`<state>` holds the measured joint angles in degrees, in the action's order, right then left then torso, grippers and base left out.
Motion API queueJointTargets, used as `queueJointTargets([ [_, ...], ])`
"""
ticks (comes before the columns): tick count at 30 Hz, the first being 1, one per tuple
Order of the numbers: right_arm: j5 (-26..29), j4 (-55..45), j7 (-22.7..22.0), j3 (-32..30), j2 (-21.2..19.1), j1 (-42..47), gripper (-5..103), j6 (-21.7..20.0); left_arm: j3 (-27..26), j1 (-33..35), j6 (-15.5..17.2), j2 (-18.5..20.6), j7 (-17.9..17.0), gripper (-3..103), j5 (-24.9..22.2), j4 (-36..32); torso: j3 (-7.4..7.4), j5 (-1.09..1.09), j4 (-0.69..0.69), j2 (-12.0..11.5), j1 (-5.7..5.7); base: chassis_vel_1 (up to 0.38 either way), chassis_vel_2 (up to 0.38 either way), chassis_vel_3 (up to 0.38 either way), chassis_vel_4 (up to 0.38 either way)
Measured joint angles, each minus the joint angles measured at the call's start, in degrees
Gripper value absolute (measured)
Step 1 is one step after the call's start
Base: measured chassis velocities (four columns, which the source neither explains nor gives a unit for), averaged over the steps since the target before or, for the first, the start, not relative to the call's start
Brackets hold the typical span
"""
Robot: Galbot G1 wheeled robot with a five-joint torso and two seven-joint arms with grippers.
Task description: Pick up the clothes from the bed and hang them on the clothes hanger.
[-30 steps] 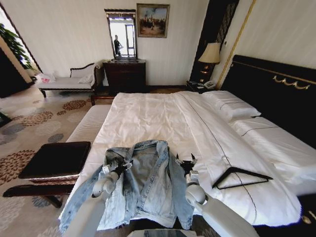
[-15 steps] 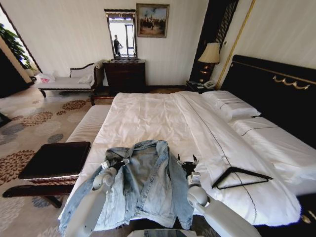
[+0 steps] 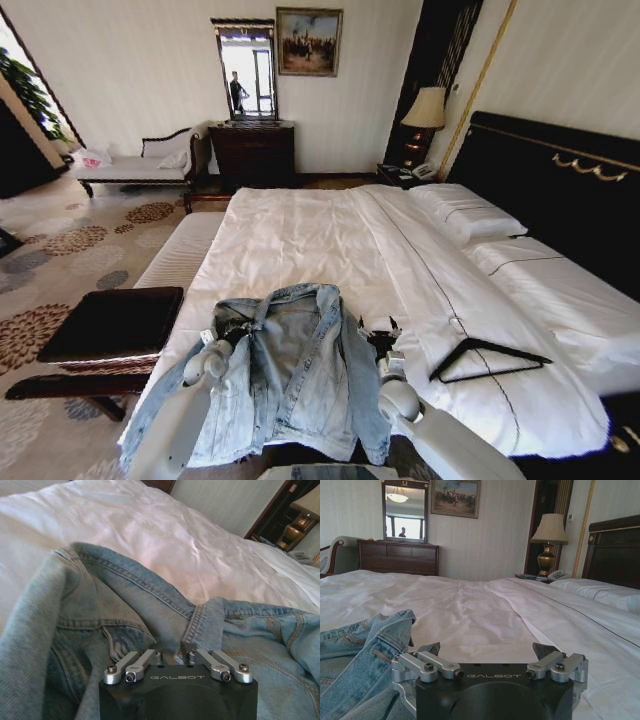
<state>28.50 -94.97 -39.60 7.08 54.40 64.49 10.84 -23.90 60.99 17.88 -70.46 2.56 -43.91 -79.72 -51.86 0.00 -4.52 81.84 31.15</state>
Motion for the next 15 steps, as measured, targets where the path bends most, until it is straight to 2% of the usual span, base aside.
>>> queueJointTargets([
  [1, 0.0, 0.0, 0.0, 0.0, -0.1, 0.1, 100, 0.0, -0.4, -0.1, -0.3, 0.3, 0.2, 17, 0.0, 0.0, 0.0, 0.0, 0.0, 0.0, 0.0, 0.0, 0.0, 0.0, 0.0],
  [2, 0.0, 0.0, 0.0, 0.0, -0.1, 0.1, 100, 0.0, -0.4, -0.1, -0.3, 0.3, 0.2, 17, 0.0, 0.0, 0.0, 0.0, 0.0, 0.0, 0.0, 0.0, 0.0, 0.0, 0.0],
  [5, -0.1, -0.2, -0.1, 0.0, -0.2, 0.2, 100, 0.0, -1.4, -0.4, -0.6, 0.4, 0.2, 2, -0.4, 0.1, 0.0, 0.0, 0.0, 0.0, -0.01, 0.0, 0.0, 0.0, 0.0],
  [12, -0.1, -0.2, -0.1, 0.1, -0.1, 0.2, 100, 0.0, -1.9, 0.6, -1.3, 1.3, 1.0, 0, -1.0, -2.6, 0.0, 0.0, 0.0, 0.0, 0.0, 0.0, 0.0, 0.0, 0.0],
  [15, -0.4, 0.4, -0.1, 0.3, 0.2, 0.1, 100, 0.0, 0.0, 2.2, -1.5, 1.0, 1.2, -1, 0.8, -5.6, 0.0, 0.02, 0.01, 0.0, -0.01, 0.0, 0.0, 0.0, 0.0],
])
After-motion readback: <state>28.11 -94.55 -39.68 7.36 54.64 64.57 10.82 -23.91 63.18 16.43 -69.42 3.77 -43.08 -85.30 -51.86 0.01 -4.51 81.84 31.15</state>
